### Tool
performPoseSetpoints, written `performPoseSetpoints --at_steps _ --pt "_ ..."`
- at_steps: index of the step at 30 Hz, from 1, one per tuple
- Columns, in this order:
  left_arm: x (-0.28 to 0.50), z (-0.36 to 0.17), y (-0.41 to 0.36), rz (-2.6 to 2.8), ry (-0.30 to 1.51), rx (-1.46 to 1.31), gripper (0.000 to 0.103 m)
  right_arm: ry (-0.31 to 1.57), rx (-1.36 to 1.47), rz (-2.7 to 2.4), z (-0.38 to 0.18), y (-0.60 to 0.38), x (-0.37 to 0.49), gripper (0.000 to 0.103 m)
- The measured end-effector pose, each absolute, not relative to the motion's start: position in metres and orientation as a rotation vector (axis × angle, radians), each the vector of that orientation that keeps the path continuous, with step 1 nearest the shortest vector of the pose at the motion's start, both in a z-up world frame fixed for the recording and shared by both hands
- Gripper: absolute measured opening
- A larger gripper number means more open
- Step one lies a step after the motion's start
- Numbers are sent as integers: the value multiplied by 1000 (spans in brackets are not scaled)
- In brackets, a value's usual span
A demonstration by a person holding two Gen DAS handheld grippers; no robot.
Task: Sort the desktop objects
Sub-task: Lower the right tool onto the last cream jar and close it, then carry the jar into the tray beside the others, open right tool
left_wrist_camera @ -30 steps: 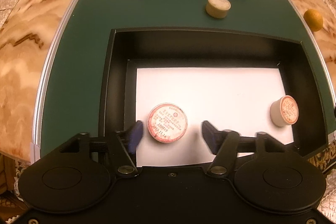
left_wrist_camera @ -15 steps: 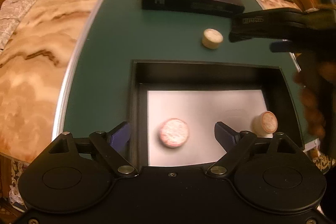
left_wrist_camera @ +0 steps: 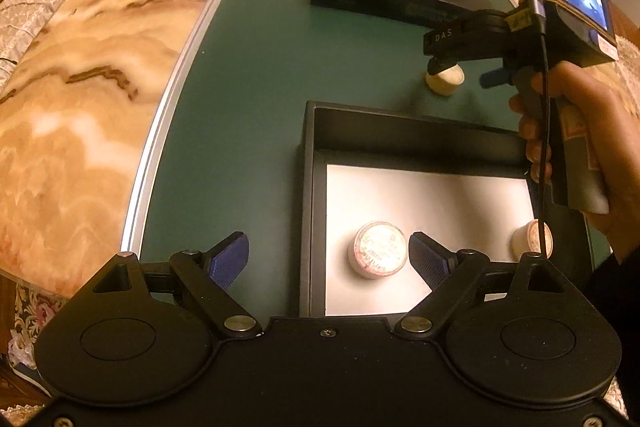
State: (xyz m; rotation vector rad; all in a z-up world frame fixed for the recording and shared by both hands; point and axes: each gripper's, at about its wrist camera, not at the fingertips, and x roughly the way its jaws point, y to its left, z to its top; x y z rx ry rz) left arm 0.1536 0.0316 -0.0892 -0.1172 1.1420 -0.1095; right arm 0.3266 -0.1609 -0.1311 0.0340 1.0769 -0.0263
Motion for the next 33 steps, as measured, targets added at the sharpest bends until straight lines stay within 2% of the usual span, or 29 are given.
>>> performPoseSetpoints --at_steps 2,4,5,6,15,23,27,33 --pt "154 -92 33 -109 1147 -120 88 1082 25 -27 -133 -160 329 63" --pt "154 -94 33 -108 1150 -119 88 1084 19 -28 -135 -159 330 55" --pt "153 -95 34 -107 1152 -119 88 1084 17 -29 -135 -159 330 47" --pt "153 -95 34 -106 1154 -118 88 1085 16 -29 -134 -159 330 45" --pt "149 -93 33 -106 1148 -117 88 1056 36 0 -108 -164 305 45" --pt "141 -84 37 -94 1126 -141 88 1040 74 87 -59 -175 233 45" --pt "135 -82 40 -88 1123 -151 88 1092 79 135 -58 -181 193 45" --pt "125 -80 40 -94 1123 -160 88 1194 45 140 -84 -175 161 45"
